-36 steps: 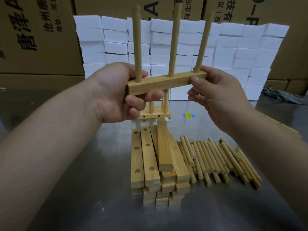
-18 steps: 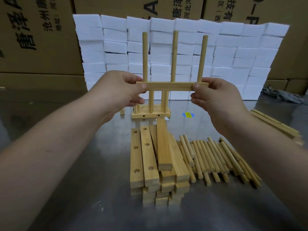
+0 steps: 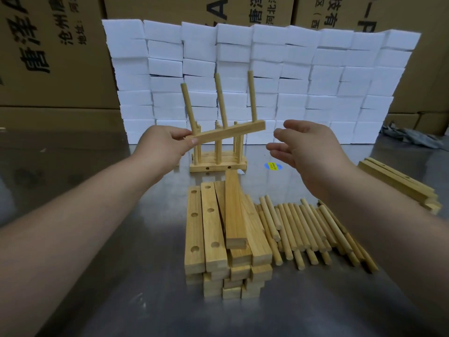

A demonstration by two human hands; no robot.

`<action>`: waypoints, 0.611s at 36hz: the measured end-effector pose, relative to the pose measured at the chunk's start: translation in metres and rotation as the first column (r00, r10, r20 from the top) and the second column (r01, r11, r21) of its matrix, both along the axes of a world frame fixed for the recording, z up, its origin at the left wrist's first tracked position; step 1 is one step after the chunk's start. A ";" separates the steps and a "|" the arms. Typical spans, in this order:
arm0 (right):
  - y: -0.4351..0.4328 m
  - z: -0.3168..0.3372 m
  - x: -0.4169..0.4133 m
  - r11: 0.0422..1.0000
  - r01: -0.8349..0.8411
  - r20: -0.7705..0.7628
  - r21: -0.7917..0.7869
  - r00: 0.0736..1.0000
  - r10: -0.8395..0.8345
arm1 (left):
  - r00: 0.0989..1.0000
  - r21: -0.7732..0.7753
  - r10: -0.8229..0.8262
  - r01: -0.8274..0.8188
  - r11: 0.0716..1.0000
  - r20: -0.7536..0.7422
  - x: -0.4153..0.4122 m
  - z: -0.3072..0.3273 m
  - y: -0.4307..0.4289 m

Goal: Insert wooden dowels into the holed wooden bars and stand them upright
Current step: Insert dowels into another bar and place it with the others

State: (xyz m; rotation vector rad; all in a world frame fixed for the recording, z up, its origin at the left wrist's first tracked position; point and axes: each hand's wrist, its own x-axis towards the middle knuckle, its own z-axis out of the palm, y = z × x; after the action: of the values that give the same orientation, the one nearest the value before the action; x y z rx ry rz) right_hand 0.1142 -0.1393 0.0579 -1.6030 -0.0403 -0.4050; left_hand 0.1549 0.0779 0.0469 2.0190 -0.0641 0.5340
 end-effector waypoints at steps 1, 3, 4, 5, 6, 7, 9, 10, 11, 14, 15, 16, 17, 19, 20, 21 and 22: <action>0.001 -0.001 0.000 1.000 -0.003 0.000 0.000 1.000 0.003 | 1.000 0.015 0.015 -0.015 1.000 -0.013 0.006 -0.005 0.001; 0.003 -0.001 0.000 1.000 -0.015 0.002 0.001 1.000 0.015 | 0.998 0.077 0.046 -0.043 0.996 -0.035 0.018 -0.015 0.003; 0.003 -0.001 0.000 1.000 -0.023 0.006 -0.002 1.000 0.023 | 0.997 0.111 0.059 -0.054 0.992 -0.047 0.024 -0.021 0.005; 0.004 -0.001 -0.001 0.999 -0.031 0.012 -0.010 0.999 0.031 | 0.996 0.146 0.070 -0.060 0.987 -0.062 0.029 -0.027 0.006; 0.004 -0.001 -0.001 0.999 -0.036 0.017 -0.019 0.999 0.036 | 0.994 0.190 0.081 -0.065 0.980 -0.080 0.034 -0.032 0.007; 0.004 -0.001 -0.001 0.999 -0.038 0.021 -0.024 0.999 0.039 | 0.990 0.244 0.096 -0.070 0.967 -0.098 0.039 -0.037 0.008; 0.004 -0.002 -0.002 0.999 -0.041 0.028 -0.029 0.999 0.042 | 0.984 0.337 0.117 -0.064 0.939 -0.137 0.047 -0.046 0.009; 0.004 -0.002 -0.002 0.999 -0.041 0.030 -0.030 0.999 0.042 | 0.981 0.362 0.118 -0.056 0.930 -0.152 0.051 -0.050 0.010; 0.004 -0.001 -0.002 0.999 -0.043 0.031 -0.029 0.999 0.044 | 0.980 0.379 0.120 -0.051 0.924 -0.160 0.055 -0.053 0.009; 0.003 -0.001 -0.003 0.998 -0.055 0.024 -0.021 0.998 0.056 | 0.976 0.415 0.132 -0.049 0.908 -0.175 0.063 -0.060 0.006; 0.003 -0.001 -0.003 0.998 -0.061 0.021 -0.018 0.998 0.062 | 0.974 0.429 0.137 -0.048 0.902 -0.179 0.066 -0.062 0.005; 0.003 -0.001 -0.003 0.997 -0.070 0.021 -0.015 0.997 0.070 | 0.973 0.447 0.140 -0.045 0.894 -0.182 0.069 -0.063 0.005; 0.003 -0.001 -0.003 0.997 -0.079 0.021 -0.013 0.997 0.079 | 0.973 0.466 0.140 -0.039 0.884 -0.184 0.071 -0.065 0.004; 0.003 -0.001 -0.003 0.995 -0.094 0.029 -0.016 0.995 0.094 | 0.975 0.505 0.134 -0.026 0.862 -0.179 0.076 -0.068 0.003; 0.003 -0.001 -0.003 0.995 -0.100 0.033 -0.019 0.994 0.100 | 0.976 0.524 0.135 -0.027 0.852 -0.170 0.077 -0.069 0.002; 0.003 -0.001 -0.004 0.994 -0.104 0.037 -0.025 0.994 0.105 | 0.977 0.539 0.140 -0.032 0.842 -0.161 0.079 -0.070 0.002; 0.003 -0.001 -0.004 0.993 -0.110 0.042 -0.031 0.993 0.111 | 0.978 0.555 0.145 -0.038 0.831 -0.150 0.080 -0.070 0.001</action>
State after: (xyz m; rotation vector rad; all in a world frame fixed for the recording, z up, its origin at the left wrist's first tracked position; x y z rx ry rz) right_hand 0.1104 -0.1361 0.0564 -1.6122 -0.1681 -0.3547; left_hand 0.2346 0.0792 -0.0232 2.6451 -0.0043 0.4105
